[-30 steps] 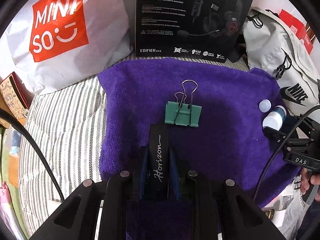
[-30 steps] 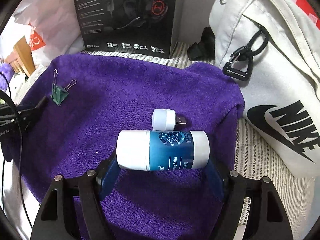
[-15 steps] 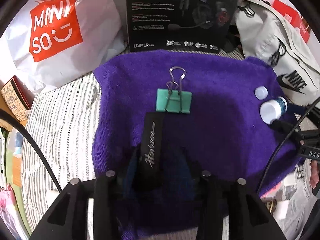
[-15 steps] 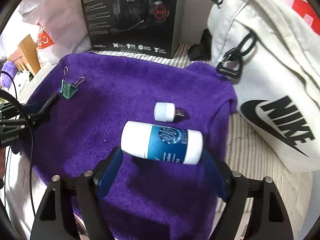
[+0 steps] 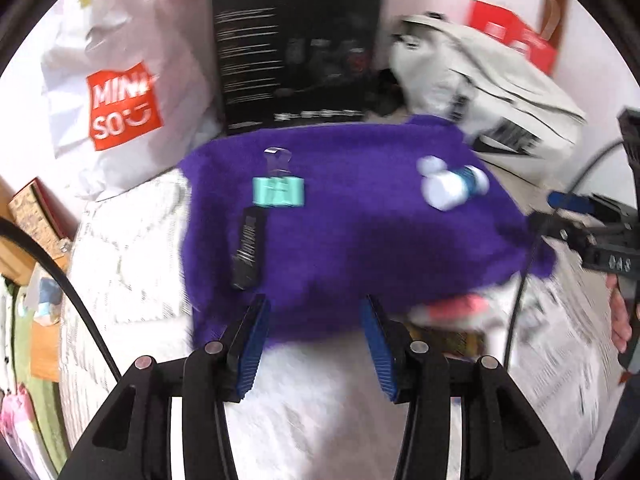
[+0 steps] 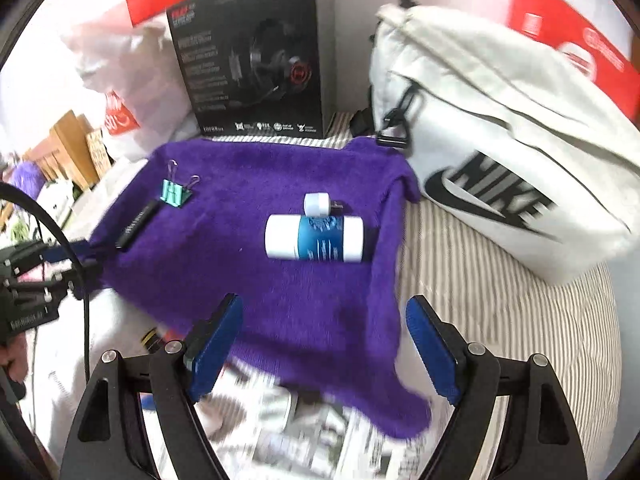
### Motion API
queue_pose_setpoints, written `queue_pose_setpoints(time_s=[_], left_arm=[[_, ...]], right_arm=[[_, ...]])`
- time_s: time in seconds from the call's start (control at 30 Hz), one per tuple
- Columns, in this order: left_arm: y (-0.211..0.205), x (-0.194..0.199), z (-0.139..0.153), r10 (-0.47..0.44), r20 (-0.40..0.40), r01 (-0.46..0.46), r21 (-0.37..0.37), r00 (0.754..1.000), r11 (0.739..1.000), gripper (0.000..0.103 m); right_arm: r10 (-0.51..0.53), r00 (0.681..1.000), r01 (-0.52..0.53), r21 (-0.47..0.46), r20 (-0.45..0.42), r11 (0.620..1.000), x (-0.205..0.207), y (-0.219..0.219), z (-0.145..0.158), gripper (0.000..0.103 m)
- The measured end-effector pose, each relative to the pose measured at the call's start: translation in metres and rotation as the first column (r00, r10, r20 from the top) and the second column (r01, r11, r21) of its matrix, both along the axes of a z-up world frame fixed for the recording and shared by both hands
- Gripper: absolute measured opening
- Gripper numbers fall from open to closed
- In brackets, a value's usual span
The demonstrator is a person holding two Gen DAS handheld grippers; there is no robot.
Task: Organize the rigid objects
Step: 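Grasp the pink Vaseline tin with the left gripper while the right gripper grasps the clear plastic cap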
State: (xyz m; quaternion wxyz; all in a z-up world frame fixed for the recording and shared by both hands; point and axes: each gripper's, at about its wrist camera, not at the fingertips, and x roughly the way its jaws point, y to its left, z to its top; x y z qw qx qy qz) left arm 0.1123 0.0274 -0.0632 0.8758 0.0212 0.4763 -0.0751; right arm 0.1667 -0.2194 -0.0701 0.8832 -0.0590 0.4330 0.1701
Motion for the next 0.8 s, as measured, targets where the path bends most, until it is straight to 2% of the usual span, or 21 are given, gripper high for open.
queue_pose_setpoints(time_s=[0.23, 0.4, 0.7, 0.8], left_arm=[[-0.041, -0.042, -0.019, -0.161, -0.02, 0.16, -0.062, 0.987, 0.985, 0.046], [-0.059, -0.049, -0.036, -0.225, -0.037, 0.222, -0.06, 0.974, 0.973, 0.051], [-0.077, -0.046, -0.044, -0.263, -0.053, 0.261, -0.032, 0.963, 0.965, 0.051], [-0.083, -0.043, -0.047, -0.249, -0.065, 0.248, -0.027, 0.966, 0.968, 0.05]], right_arm=[[-0.068, 0.997, 0.067, 0.038, 0.029, 0.997, -0.058, -0.035, 0.007, 0.083], [-0.111, 0.994, 0.109, 0.067, 0.023, 0.992, -0.09, -0.055, 0.004, 0.083], [-0.158, 0.987, 0.159, 0.093, -0.012, 0.983, -0.114, -0.074, -0.009, 0.083], [-0.151, 0.988, 0.153, 0.094, -0.026, 0.984, -0.116, -0.073, -0.014, 0.083]])
